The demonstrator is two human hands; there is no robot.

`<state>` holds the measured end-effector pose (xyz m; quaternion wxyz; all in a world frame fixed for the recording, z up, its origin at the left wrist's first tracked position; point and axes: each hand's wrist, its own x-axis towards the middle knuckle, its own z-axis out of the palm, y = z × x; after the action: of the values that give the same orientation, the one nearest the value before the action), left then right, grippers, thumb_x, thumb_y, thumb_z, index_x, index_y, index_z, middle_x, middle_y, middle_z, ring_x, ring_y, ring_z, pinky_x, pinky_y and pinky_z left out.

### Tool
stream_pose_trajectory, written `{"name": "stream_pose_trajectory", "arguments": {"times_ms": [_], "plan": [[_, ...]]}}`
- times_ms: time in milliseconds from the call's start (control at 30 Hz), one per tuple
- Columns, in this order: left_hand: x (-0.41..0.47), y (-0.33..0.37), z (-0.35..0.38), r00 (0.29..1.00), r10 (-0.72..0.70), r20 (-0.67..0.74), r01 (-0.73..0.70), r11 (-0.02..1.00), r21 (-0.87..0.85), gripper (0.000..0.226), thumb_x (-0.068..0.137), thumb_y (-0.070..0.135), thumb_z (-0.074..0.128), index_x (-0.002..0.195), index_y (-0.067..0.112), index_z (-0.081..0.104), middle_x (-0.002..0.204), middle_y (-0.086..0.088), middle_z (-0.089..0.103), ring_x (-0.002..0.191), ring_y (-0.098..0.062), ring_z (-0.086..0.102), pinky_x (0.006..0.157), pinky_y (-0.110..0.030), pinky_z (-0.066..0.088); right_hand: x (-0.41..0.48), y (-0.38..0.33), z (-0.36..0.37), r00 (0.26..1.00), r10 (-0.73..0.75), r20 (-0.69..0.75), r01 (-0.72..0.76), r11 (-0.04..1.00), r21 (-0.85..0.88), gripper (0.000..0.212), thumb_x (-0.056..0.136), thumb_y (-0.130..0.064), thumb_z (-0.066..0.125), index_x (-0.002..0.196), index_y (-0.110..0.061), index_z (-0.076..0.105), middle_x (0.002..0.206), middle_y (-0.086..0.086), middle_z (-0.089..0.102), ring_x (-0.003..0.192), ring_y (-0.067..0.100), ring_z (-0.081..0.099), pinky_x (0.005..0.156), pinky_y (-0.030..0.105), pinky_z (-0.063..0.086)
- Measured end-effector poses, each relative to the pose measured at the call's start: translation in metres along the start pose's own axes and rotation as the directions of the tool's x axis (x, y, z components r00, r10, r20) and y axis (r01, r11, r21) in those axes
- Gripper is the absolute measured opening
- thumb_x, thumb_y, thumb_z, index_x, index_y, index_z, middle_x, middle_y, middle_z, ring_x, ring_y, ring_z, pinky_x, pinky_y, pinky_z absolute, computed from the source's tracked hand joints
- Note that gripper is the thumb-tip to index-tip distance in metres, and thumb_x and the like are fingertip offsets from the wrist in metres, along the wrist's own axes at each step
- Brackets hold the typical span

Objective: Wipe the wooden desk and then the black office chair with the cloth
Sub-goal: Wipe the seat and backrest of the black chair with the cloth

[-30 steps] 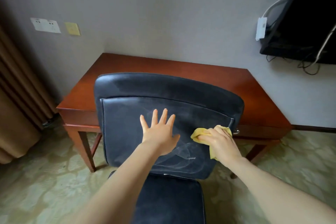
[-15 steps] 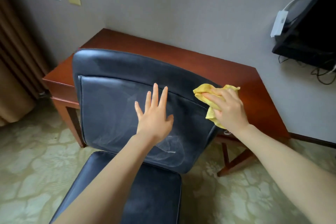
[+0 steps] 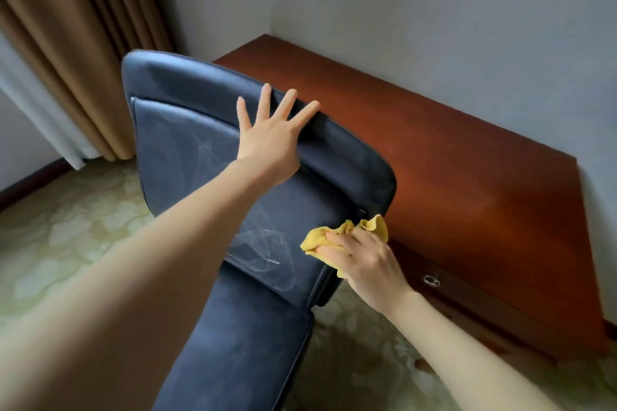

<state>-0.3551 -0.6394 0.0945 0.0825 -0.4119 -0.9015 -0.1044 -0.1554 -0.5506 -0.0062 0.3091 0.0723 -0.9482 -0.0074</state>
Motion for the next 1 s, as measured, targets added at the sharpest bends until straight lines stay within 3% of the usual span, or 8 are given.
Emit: {"name": "stream_pose_trajectory", "arguments": {"times_ms": [200,333,467,633,700,800,1000], "plan": [[-0.009,0.008,-0.009,0.998,-0.003,0.056,0.003,1.0,-0.004,0.088,0.077,0.002,0.051,0.148,0.037,0.012,0.156,0.001,0.006,0.144,-0.034,-0.007,0.111,-0.06,0.0,0.005,-0.008,-0.022,0.996,-0.073,-0.047,0.074,0.997,0.003,0.023,0.087,-0.008,0.057,0.086,-0.017,0.078,0.087,0.004,0.072,0.063,0.022,0.062,0.061,0.032,0.053],[-0.013,0.01,-0.022,0.993,0.063,0.098,-0.062,0.998,-0.005,0.084,0.079,0.002,0.05,0.146,0.039,0.016,0.155,0.002,0.011,0.144,-0.035,-0.001,0.112,-0.059,0.002,0.037,0.003,-0.056,0.986,-0.109,-0.122,0.106,0.994,-0.035,0.018,0.089,-0.009,0.063,0.101,-0.015,0.075,0.099,0.006,0.071,0.079,0.027,0.066,0.073,0.038,0.053],[-0.024,0.02,-0.026,0.977,0.141,0.159,-0.138,0.99,-0.029,0.082,0.083,0.005,0.05,0.147,0.04,0.012,0.157,0.002,0.007,0.144,-0.033,-0.004,0.112,-0.06,0.001,0.074,0.03,-0.09,0.95,0.159,-0.269,-0.182,0.981,-0.062,0.027,0.084,0.005,0.059,0.102,-0.01,0.074,0.094,0.011,0.068,0.085,0.027,0.051,0.073,0.041,0.049],[-0.043,0.035,-0.033,0.938,0.28,0.202,-0.272,0.96,-0.068,0.078,0.084,0.007,0.052,0.148,0.035,0.016,0.157,0.0,0.008,0.144,-0.035,-0.002,0.112,-0.06,0.001,0.073,0.011,-0.104,0.869,0.494,-0.036,-0.495,0.869,-0.029,0.048,0.069,0.016,0.067,0.107,-0.013,0.072,0.092,0.008,0.063,0.084,0.029,0.051,0.081,0.028,0.042],[-0.055,0.041,-0.038,0.909,0.357,0.215,-0.345,0.934,-0.094,0.079,0.084,0.007,0.052,0.148,0.035,0.015,0.157,0.001,0.008,0.145,-0.034,-0.002,0.112,-0.061,0.002,0.056,-0.014,-0.109,0.803,0.591,-0.073,-0.595,0.802,-0.056,0.047,0.07,0.015,0.068,0.108,-0.013,0.071,0.092,0.009,0.063,0.085,0.03,0.052,0.081,0.018,0.033],[-0.077,0.052,-0.043,0.86,0.454,0.234,-0.43,0.891,-0.148,0.078,0.084,0.006,0.053,0.147,0.035,0.016,0.157,0.003,0.005,0.145,-0.031,-0.005,0.111,-0.061,0.001,0.032,-0.051,-0.124,0.743,0.654,-0.144,-0.669,0.733,-0.126,0.046,0.07,0.012,0.071,0.107,-0.015,0.072,0.091,0.006,0.063,0.083,0.026,0.051,0.076,0.021,0.036],[-0.135,0.064,-0.048,0.75,0.632,0.197,-0.586,0.772,-0.248,0.084,0.08,0.002,0.05,0.148,0.036,0.014,0.159,0.006,0.0,0.145,-0.026,-0.008,0.111,-0.059,-0.004,-0.011,-0.111,-0.163,0.739,0.66,-0.133,-0.672,0.711,-0.206,0.048,0.066,0.012,0.073,0.106,-0.015,0.072,0.087,0.004,0.064,0.078,0.024,0.053,0.072,0.024,0.042]]}}
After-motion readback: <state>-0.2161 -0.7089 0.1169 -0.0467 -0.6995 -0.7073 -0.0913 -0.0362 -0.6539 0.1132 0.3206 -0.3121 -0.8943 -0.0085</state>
